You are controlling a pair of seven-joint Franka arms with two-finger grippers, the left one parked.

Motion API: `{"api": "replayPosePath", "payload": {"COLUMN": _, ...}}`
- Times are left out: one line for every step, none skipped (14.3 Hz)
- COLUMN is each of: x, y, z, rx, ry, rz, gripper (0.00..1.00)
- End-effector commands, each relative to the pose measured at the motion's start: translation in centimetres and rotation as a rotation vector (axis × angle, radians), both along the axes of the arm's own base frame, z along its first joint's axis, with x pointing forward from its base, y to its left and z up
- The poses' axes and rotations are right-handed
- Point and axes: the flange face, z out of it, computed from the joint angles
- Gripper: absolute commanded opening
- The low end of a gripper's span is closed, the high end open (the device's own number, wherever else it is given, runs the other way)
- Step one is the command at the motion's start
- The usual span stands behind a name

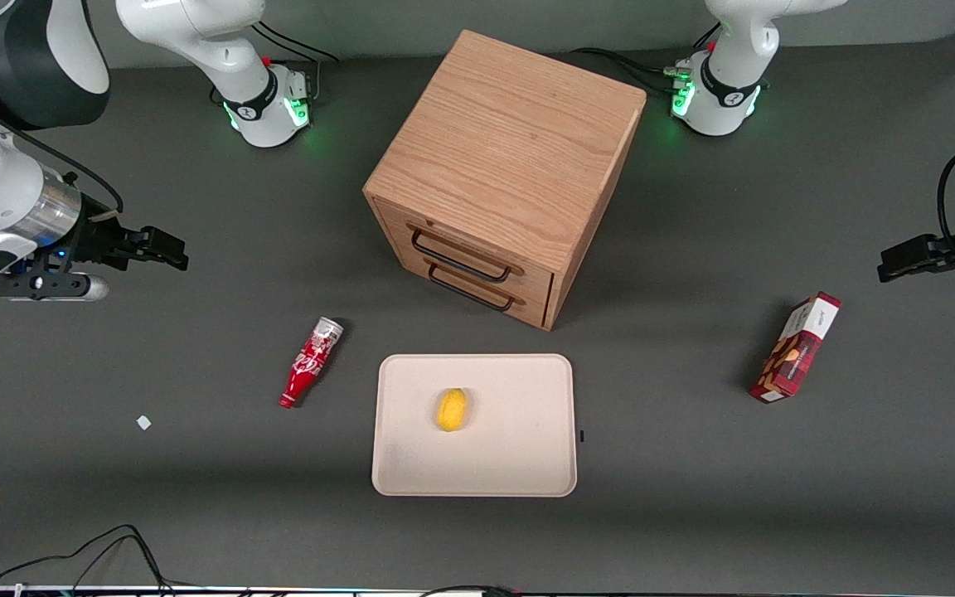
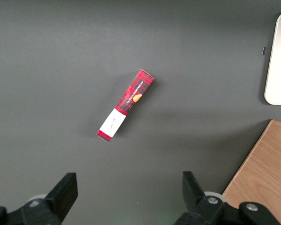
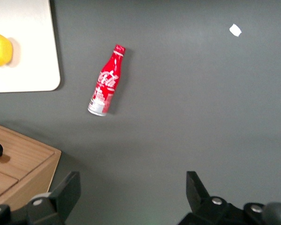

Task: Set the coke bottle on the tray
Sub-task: 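Move the right gripper down over the red Coca-Cola bottle lying on the table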

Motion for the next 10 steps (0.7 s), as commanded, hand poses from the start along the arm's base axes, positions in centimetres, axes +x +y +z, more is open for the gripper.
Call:
{"api": "replayPosePath", "payload": {"x": -0.2, "y": 0.0, "z": 0.8, "rx": 0.007, "ry": 0.024, "rz": -0.021, "gripper": 1.00}}
{"api": "replayPosePath", "payload": {"x": 0.1, "y": 0.0, "z": 0.7, "rx": 0.007, "ry": 0.025, "rz": -0.017, "gripper": 1.00}}
{"api": "replayPosePath", "payload": {"x": 0.5, "y": 0.2, "z": 0.5, "rx": 0.006, "ry": 0.026, "rz": -0.012, "gripper": 1.00}}
{"api": "replayPosePath", "payload": {"x": 0.9, "y": 0.7, "z": 0.0, "rx": 0.003, "ry": 0.034, "rz": -0.007, "gripper": 1.00}}
{"api": "replayPosePath", "payload": {"x": 1.6, "y": 1.2, "z": -0.5, "rx": -0.001, "ry": 0.042, "rz": -0.021, "gripper": 1.00}}
{"api": "replayPosePath", "payload": {"x": 2.6, "y": 1.6, "z": -0.9, "rx": -0.006, "ry": 0.045, "rz": -0.055, "gripper": 1.00}}
{"api": "replayPosePath", "payload": {"x": 3.7, "y": 2.7, "z": -2.6, "rx": -0.023, "ry": 0.066, "rz": -0.108, "gripper": 1.00}}
{"api": "replayPosePath", "payload": {"x": 4.9, "y": 4.4, "z": -4.6, "rx": -0.036, "ry": 0.086, "rz": -0.160, "gripper": 1.00}}
{"api": "replayPosePath", "payload": {"x": 5.9, "y": 6.3, "z": -6.0, "rx": -0.045, "ry": 0.086, "rz": -0.207, "gripper": 1.00}}
{"api": "replayPosePath", "payload": {"x": 6.8, "y": 7.7, "z": -7.4, "rx": -0.045, "ry": 0.064, "rz": -0.265, "gripper": 1.00}}
